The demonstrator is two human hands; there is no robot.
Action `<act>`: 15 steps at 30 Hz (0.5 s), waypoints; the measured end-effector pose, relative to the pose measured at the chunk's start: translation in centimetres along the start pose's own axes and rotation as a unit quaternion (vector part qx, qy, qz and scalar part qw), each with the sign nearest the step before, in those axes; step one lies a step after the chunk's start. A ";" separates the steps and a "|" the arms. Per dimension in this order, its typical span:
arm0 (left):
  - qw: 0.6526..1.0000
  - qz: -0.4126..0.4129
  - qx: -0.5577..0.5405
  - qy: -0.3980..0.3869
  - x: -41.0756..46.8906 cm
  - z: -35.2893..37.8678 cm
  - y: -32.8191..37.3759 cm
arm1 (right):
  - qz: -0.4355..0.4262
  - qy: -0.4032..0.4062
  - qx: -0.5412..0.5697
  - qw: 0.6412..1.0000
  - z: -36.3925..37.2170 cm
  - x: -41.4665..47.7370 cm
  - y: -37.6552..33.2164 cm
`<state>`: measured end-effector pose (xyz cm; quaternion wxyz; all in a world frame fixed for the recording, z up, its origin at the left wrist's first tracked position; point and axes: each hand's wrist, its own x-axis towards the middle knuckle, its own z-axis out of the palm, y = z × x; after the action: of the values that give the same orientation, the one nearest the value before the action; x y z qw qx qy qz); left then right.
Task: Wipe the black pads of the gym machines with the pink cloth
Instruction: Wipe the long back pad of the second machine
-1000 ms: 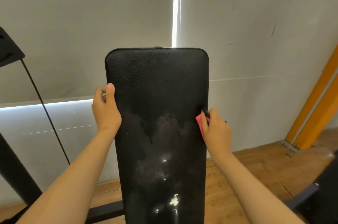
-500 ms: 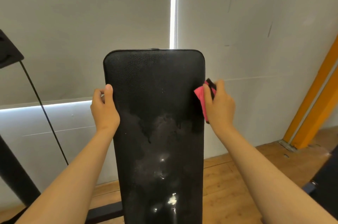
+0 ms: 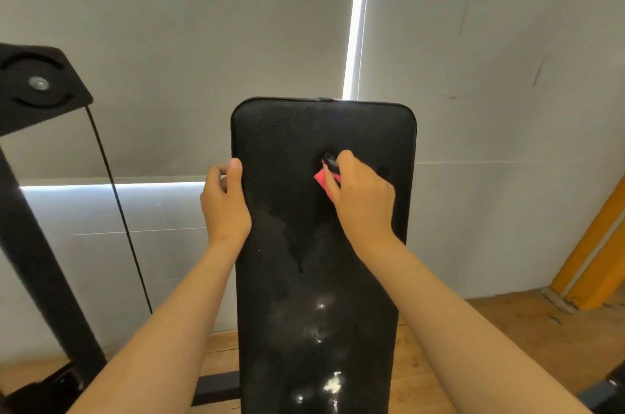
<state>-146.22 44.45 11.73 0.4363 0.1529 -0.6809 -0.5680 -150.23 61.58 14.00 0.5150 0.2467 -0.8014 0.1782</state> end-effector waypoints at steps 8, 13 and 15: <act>1.000 0.006 -0.007 0.001 0.0 -0.1 -0.1 | -0.007 -0.280 -0.065 0.958 -2.1 -8.0 0.8; 1.000 0.004 -0.006 -0.005 0.1 -0.1 -0.2 | 0.064 -0.213 0.024 0.975 -3.2 -8.5 3.0; 1.000 0.002 -0.005 -0.006 0.1 -0.1 -0.2 | 0.081 -0.108 0.033 0.990 -3.7 -6.3 3.9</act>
<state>-146.25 44.32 11.60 0.4345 0.1459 -0.6811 -0.5710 -147.54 68.06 9.59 0.4008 0.2159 -0.8633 0.2179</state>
